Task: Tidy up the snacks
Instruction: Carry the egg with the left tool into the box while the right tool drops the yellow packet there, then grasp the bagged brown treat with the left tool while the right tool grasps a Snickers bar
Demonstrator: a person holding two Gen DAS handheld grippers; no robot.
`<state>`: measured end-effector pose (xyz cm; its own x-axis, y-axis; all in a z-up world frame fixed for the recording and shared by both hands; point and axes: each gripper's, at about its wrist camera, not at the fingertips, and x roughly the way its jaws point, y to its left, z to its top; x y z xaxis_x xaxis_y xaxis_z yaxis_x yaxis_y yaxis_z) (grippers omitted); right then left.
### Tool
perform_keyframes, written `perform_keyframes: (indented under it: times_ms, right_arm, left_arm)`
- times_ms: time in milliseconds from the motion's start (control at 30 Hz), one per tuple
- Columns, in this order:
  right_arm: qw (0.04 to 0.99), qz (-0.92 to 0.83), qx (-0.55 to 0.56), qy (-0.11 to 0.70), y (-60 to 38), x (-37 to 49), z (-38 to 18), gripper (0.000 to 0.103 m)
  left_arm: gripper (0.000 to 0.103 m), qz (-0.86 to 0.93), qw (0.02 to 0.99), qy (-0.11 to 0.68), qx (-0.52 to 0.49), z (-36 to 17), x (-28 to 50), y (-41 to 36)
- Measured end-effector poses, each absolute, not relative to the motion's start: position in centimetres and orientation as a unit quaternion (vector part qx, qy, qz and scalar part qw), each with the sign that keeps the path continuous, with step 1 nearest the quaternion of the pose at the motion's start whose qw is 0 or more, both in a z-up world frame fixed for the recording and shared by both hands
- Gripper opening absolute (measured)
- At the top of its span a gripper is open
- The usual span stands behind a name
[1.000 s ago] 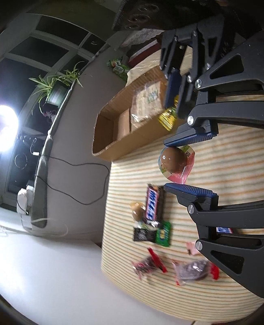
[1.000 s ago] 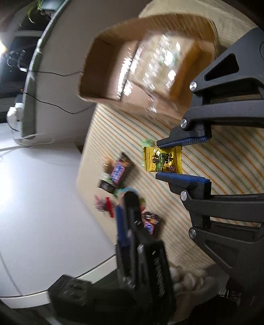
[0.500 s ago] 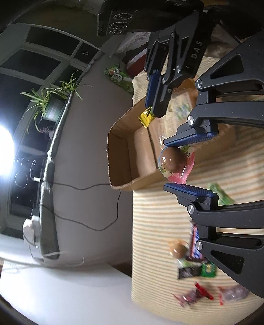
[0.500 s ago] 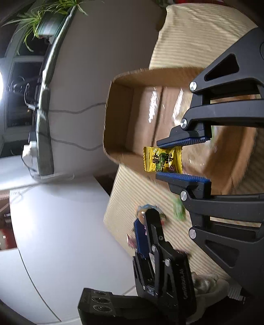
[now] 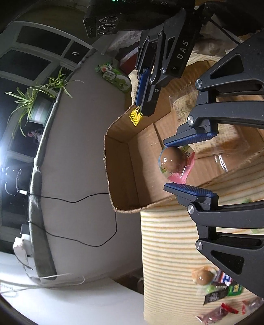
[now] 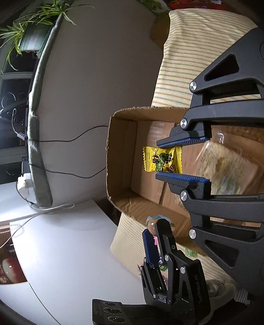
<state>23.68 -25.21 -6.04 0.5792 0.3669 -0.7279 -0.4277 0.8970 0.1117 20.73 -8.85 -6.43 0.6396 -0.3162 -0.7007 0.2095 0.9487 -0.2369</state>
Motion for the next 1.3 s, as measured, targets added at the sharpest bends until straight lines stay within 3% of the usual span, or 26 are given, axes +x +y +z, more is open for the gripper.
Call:
perform_keyframes:
  times_ms: [333,400,500,600,1067,1200,1300]
  right_arm:
    - [0.887,0.218,-0.032,0.406,-26.0,24.4,-7.0,0.026]
    - [0.887,0.216,-0.032,0.406,-26.0,24.5,-7.0,0.036]
    - [0.891,0.214,-0.034,0.398,-26.1,24.0,-6.8,0.057]
    - [0.895,0.213,-0.036,0.39,-26.2,23.5,-6.4,0.062]
    - [0.907,0.245,-0.006,0.342,-25.5,18.6,-3.9,0.063]
    - [0.907,0.26,-0.002,0.332,-24.7,16.7,-3.1,0.075]
    - [0.902,0.272,-0.008,0.334,-23.8,15.3,-2.7,0.076]
  left_arm:
    - [0.039,-0.143,0.901,0.406,-0.056,-6.7,21.3,-9.4]
    - [0.05,-0.141,0.902,0.405,-0.054,-6.7,21.4,-9.4]
    - [0.051,-0.139,0.903,0.402,-0.054,-6.6,21.2,-9.2]
    - [0.051,-0.136,0.906,0.396,-0.056,-6.3,20.9,-8.7]
    - [0.051,-0.116,0.922,0.362,-0.072,-4.1,15.0,-5.1]
    - [0.051,-0.104,0.926,0.352,-0.082,-3.7,12.6,-3.6]
    - [0.051,-0.092,0.93,0.347,-0.084,-3.6,10.6,-2.3]
